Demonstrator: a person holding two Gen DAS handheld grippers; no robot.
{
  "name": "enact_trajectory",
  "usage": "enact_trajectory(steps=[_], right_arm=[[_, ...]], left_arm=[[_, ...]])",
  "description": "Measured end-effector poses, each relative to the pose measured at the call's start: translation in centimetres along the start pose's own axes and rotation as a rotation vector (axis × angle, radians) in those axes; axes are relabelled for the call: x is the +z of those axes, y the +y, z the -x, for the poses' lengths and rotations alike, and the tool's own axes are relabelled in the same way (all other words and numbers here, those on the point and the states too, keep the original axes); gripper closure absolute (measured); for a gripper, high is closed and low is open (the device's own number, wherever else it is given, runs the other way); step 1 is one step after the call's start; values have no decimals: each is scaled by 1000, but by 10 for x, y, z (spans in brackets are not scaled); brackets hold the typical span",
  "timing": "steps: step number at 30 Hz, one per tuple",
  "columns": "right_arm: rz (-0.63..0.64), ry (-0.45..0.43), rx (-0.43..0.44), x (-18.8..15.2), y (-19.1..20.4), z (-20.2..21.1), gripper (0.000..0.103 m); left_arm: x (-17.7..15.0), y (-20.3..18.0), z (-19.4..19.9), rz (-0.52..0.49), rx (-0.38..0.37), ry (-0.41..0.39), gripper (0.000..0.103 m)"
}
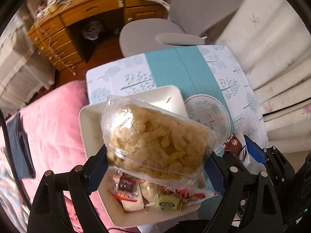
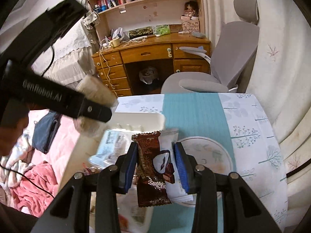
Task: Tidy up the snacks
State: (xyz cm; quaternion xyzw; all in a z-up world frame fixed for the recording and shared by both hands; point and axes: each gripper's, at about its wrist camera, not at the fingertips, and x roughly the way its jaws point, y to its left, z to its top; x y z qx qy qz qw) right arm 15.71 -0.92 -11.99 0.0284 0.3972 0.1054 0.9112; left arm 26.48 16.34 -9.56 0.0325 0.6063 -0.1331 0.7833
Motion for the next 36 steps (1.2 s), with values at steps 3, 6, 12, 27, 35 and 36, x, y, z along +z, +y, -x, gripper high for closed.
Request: enact_trajectory(steps=[3,6,12,27,35,36], right_arm=[[-23,-1,25,-1,12,4,64],[-66,18,67,-2,20,5,64],[-132,40,111,-6,34,4,64],[-213,60,150,-25,22,16,40],[-216,119,145,-60,-12,42,38],[-216,127,146,-65,-18,48,37]], left_arm=[[-20,16,5,36,12,-7,15],[-38,32,7,71,4,-11,15],[-68,51,5,107,0,-18,13],[-115,32,8,144,-30,-102,3],[-164,-10,10,261,-50,-152,3],[-170,-16,11,276,-56,-159,3]])
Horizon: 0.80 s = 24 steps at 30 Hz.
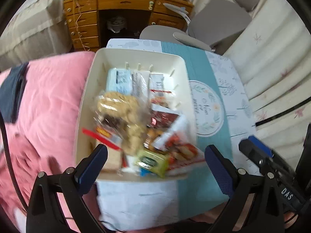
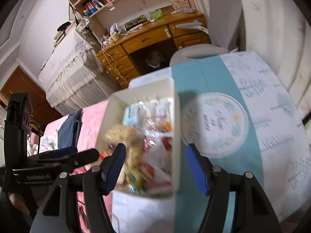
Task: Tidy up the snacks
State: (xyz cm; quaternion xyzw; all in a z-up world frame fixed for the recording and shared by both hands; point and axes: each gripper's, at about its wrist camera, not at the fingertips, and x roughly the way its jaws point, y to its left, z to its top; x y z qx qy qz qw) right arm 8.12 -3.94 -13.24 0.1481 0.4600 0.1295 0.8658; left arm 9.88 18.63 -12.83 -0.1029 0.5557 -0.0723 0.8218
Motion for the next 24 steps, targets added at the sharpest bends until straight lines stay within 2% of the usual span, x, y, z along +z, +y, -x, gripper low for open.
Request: enact_trajectory(steps=[7,12,17,24], right_arm=[[21,48,14,-34,-54,52,21],[76,71,0,-50,-91,88,18],[98,78,-1,-59,-127,118,13],[96,57,-20,-57,-160,152,7]], left_arm=[[-55,-53,12,135,-28,-77,3],[-93,-96,11,192,-46,-80,3],[-115,-142,12,167,-44,-85,3],[-119,-194,34,78,-19,-151,3]])
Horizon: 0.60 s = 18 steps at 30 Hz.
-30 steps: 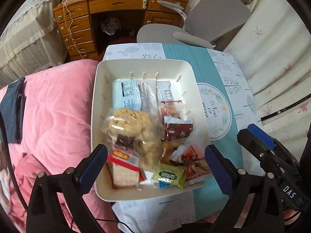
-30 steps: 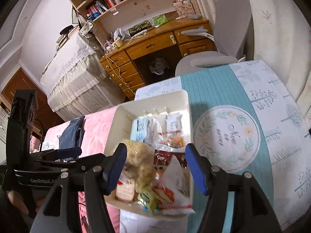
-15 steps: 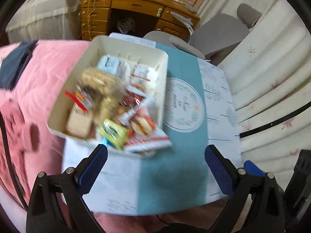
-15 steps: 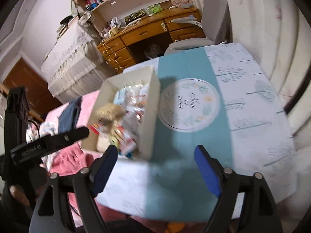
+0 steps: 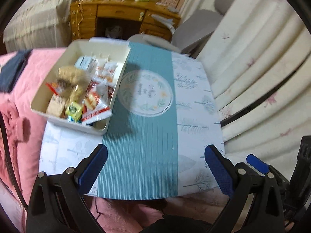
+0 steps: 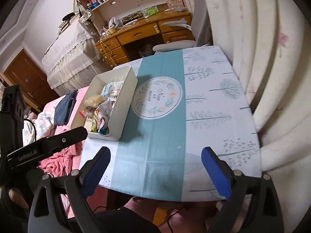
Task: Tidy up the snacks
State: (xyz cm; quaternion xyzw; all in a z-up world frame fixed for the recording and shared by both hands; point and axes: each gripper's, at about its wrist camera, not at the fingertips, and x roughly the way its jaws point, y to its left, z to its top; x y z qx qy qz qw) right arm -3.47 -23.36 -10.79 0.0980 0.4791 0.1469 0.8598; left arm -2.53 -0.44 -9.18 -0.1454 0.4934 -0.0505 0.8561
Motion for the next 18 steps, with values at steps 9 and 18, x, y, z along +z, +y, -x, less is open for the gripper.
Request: enact_trajectory(steps=[9,18], right_arm=[[-6,8,4,9,-2,39,1],[65,-83,-63,-2,24,69,0]], left_arm=[[6,-32,47,-62,85,-136,3],[-6,-42,74,-102,204,-205,3]])
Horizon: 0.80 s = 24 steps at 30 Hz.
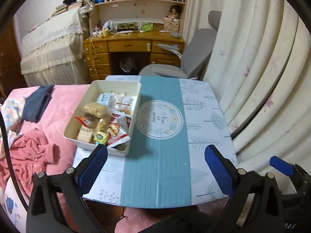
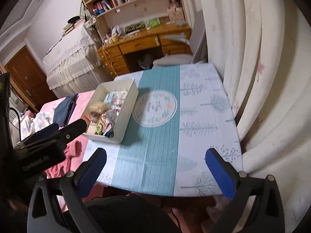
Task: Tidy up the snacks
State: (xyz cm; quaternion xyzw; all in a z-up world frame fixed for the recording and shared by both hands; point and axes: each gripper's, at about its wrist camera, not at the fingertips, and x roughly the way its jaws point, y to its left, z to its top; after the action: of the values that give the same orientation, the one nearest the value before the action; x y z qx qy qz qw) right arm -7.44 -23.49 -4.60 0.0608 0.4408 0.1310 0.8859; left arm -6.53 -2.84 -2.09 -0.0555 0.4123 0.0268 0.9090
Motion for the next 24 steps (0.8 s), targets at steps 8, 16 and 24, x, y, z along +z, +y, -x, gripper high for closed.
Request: enact_trajectory(steps=[8,16,24], right_arm=[[3,-16,-30,-6,4,-1,0],[-28,-3,-61,-8,-5,-6,0],[-37,21,-65,-9,-12,-12,0]], left_arm=[[-2,3,9,3,67,-58,0],[-9,-4,-7,-10,80,4,0],[-14,-11,-15,-21,76,31,0]])
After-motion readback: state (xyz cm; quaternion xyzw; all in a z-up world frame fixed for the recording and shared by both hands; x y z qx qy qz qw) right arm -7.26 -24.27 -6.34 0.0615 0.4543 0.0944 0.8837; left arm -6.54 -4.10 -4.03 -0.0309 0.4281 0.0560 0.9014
